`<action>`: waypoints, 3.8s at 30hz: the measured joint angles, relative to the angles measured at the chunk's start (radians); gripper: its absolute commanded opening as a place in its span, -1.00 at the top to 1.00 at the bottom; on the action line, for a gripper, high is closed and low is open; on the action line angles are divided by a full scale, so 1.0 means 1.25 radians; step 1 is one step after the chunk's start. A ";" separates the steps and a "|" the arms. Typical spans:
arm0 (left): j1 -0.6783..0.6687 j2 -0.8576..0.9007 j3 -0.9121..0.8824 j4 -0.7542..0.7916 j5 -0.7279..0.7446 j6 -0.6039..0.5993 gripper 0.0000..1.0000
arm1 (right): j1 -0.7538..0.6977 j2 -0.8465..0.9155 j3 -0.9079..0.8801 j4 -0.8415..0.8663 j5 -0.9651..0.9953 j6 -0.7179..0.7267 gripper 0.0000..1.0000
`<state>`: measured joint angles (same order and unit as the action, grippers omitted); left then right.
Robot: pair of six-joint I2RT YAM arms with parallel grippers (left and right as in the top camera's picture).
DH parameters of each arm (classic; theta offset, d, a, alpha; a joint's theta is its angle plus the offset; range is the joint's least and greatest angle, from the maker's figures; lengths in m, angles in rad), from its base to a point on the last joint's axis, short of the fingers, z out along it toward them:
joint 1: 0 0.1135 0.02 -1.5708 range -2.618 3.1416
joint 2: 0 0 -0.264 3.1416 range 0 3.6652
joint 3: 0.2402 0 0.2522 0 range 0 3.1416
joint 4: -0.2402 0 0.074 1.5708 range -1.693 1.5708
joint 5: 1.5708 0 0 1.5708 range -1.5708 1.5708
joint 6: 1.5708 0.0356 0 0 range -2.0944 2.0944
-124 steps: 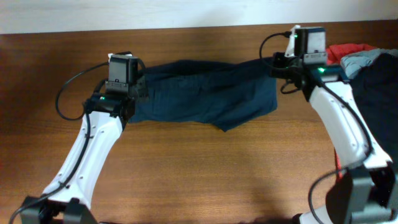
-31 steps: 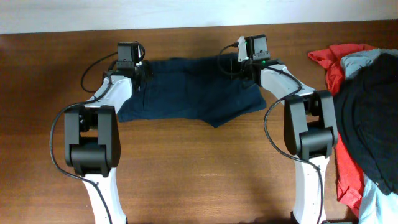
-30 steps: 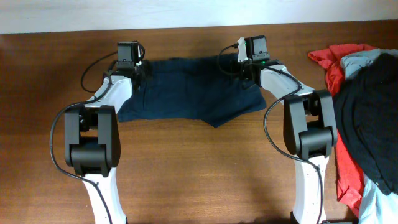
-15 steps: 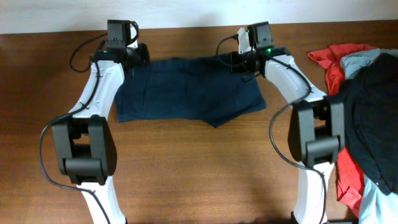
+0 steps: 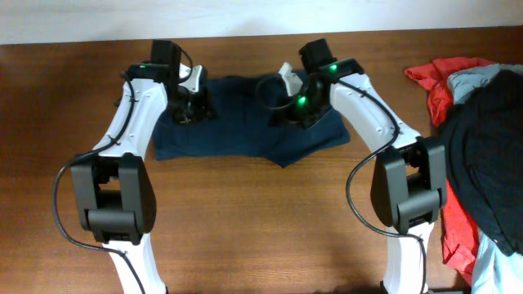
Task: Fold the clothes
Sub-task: 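Press and smooth the folded shorts inward with both grippers, then release and raise both grippers above the folded shorts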
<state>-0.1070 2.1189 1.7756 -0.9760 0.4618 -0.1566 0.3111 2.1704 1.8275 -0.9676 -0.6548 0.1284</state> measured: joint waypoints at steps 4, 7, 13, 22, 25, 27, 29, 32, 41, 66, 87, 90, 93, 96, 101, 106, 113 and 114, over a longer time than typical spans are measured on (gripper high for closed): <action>-0.025 0.000 -0.003 -0.001 -0.002 0.000 0.87 | 0.025 0.000 0.000 -0.007 0.020 -0.002 0.92; -0.040 0.000 -0.009 -0.001 -0.006 0.000 0.86 | 0.034 0.000 0.000 -0.008 0.035 -0.003 0.92; -0.056 0.000 -0.014 -0.003 -0.014 0.000 0.86 | 0.035 0.000 -0.015 0.017 0.051 -0.004 0.92; -0.056 0.048 -0.014 -0.012 -0.014 -0.002 0.87 | 0.034 0.001 -0.079 0.075 0.054 -0.004 0.92; -0.056 0.083 -0.016 -0.023 -0.016 -0.003 0.87 | 0.034 0.011 -0.079 0.081 0.054 -0.004 0.92; -0.056 0.103 -0.016 -0.024 -0.017 -0.003 0.87 | 0.035 0.020 -0.081 0.084 0.054 -0.004 0.92; -0.056 0.118 -0.016 -0.024 -0.017 -0.003 0.87 | 0.035 0.033 -0.085 0.094 0.054 -0.004 0.92; -0.056 0.135 -0.016 -0.024 -0.023 -0.003 0.87 | 0.034 0.059 -0.091 0.099 0.060 -0.004 0.92; -0.056 0.147 -0.016 -0.024 -0.041 -0.004 0.93 | 0.029 0.107 -0.096 0.071 0.074 -0.004 0.92; -0.014 0.142 0.078 -0.045 -0.056 -0.004 0.97 | -0.200 0.097 -0.054 -0.053 0.064 -0.007 0.92; -0.016 0.156 0.165 0.157 -0.062 -0.004 0.99 | -0.049 0.058 0.031 0.337 0.092 -0.005 0.92; -0.018 0.196 0.165 0.199 -0.064 -0.004 0.99 | -0.028 0.087 0.031 0.376 0.150 0.016 0.92; -0.018 0.214 0.164 0.232 -0.071 -0.004 0.99 | -0.017 0.125 0.031 0.425 0.182 0.024 0.92; -0.018 0.217 0.164 0.255 -0.085 -0.004 0.99 | -0.014 0.172 0.031 0.475 0.212 0.027 0.92; -0.018 0.223 0.164 0.258 -0.132 -0.004 0.99 | -0.027 0.217 0.031 0.500 0.258 0.043 0.92; -0.018 0.232 0.164 0.258 -0.195 -0.004 0.99 | -0.075 0.218 0.031 0.516 0.275 0.048 0.92; -0.018 0.235 0.164 0.258 -0.267 -0.003 0.99 | -0.165 0.218 0.031 0.488 0.281 0.054 0.92; -0.018 0.235 0.164 0.259 -0.272 -0.002 0.99 | -0.172 0.218 0.031 0.485 0.284 0.055 0.92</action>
<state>-0.1299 2.4130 1.9804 -0.6525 0.1219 -0.1596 0.0967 2.4424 1.8664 -0.3614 -0.2993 0.1967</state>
